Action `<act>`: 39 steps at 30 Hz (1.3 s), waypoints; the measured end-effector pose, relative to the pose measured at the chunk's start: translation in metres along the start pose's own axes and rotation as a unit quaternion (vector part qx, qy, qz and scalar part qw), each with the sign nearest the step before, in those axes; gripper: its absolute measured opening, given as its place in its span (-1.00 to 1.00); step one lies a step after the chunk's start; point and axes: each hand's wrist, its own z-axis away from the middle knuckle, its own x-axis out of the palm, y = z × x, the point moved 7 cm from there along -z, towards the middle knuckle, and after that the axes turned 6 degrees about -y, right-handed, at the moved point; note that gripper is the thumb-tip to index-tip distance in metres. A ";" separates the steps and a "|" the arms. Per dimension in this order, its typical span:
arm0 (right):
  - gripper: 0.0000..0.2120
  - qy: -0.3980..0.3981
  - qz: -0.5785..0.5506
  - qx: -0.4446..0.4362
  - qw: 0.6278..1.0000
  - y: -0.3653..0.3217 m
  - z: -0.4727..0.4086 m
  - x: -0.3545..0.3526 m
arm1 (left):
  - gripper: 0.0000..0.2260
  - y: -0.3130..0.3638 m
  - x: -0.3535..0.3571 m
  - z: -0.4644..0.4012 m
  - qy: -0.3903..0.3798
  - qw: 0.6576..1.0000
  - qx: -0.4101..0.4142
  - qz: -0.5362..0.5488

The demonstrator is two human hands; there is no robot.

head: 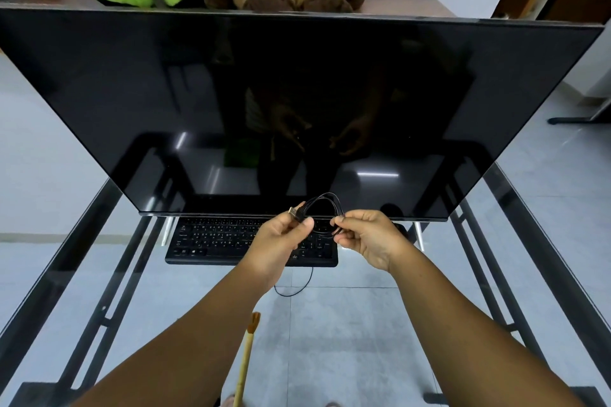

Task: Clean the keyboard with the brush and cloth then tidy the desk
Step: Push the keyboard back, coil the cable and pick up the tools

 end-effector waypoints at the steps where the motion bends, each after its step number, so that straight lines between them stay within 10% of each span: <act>1: -0.91 0.000 0.002 0.000 1.000 0.000 0.000 -0.001 | -0.88 0.000 0.000 0.000 -0.004 1.000 0.010 -0.013; 9: -0.84 -0.016 0.076 0.001 0.997 -0.001 -0.005 0.002 | -0.60 0.001 -0.010 -0.003 0.049 0.997 0.054 -0.014; 32: -0.79 0.035 0.133 -0.025 0.990 0.024 -0.016 -0.030 | -0.92 -0.044 -0.005 -0.027 0.110 0.986 -0.121 -0.030; 39: -0.67 0.212 0.420 -0.103 0.876 0.060 -0.007 -0.096 | -0.89 -0.072 0.014 -0.051 0.139 0.976 -0.154 -0.069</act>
